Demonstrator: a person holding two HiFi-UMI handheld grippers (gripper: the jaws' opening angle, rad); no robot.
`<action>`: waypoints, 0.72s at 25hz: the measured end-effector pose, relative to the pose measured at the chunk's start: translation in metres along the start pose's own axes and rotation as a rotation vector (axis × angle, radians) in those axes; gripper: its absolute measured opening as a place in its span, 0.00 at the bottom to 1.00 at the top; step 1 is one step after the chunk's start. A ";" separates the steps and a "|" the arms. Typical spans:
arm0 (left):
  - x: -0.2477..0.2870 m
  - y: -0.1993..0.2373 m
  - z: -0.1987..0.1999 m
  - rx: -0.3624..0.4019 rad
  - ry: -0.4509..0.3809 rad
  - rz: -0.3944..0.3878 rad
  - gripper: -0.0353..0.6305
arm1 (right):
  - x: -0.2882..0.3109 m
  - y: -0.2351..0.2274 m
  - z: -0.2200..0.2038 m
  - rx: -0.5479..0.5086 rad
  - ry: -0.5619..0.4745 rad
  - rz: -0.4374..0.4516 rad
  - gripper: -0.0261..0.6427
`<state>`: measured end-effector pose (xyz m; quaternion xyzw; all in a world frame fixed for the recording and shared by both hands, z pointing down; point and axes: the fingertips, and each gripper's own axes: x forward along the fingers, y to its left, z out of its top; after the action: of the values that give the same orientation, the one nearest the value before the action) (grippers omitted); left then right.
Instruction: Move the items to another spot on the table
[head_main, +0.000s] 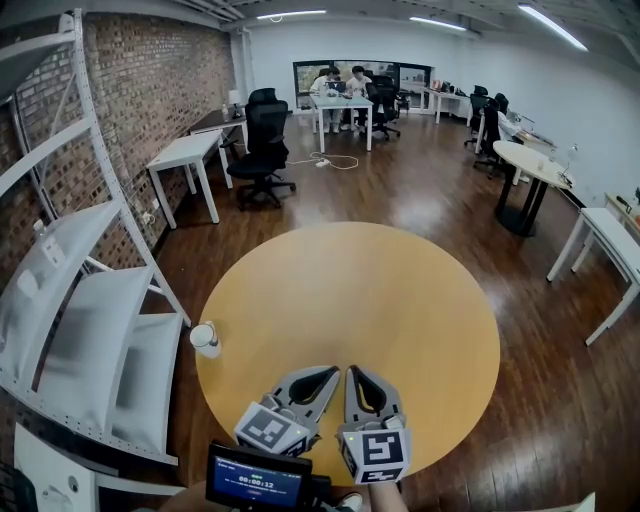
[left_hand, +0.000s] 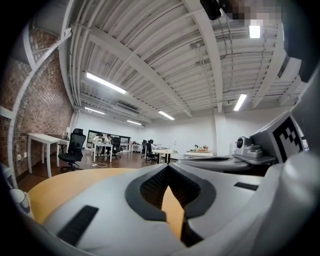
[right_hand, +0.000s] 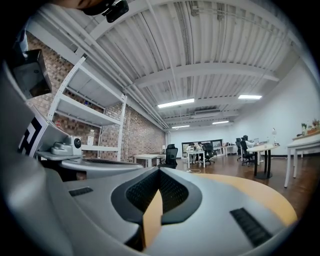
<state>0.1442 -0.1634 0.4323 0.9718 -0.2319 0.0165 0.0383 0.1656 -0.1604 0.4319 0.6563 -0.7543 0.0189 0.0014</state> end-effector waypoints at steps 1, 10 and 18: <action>0.000 0.000 0.000 0.002 0.001 0.001 0.06 | 0.000 0.001 -0.001 -0.004 0.005 0.000 0.04; -0.001 -0.007 -0.001 0.011 -0.005 0.025 0.06 | -0.010 -0.004 -0.003 -0.025 -0.001 -0.009 0.04; -0.004 -0.006 -0.003 0.027 0.005 0.035 0.06 | -0.010 -0.004 -0.005 -0.035 -0.018 -0.011 0.04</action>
<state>0.1427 -0.1562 0.4348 0.9681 -0.2483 0.0228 0.0255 0.1710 -0.1508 0.4371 0.6604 -0.7509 -0.0004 0.0063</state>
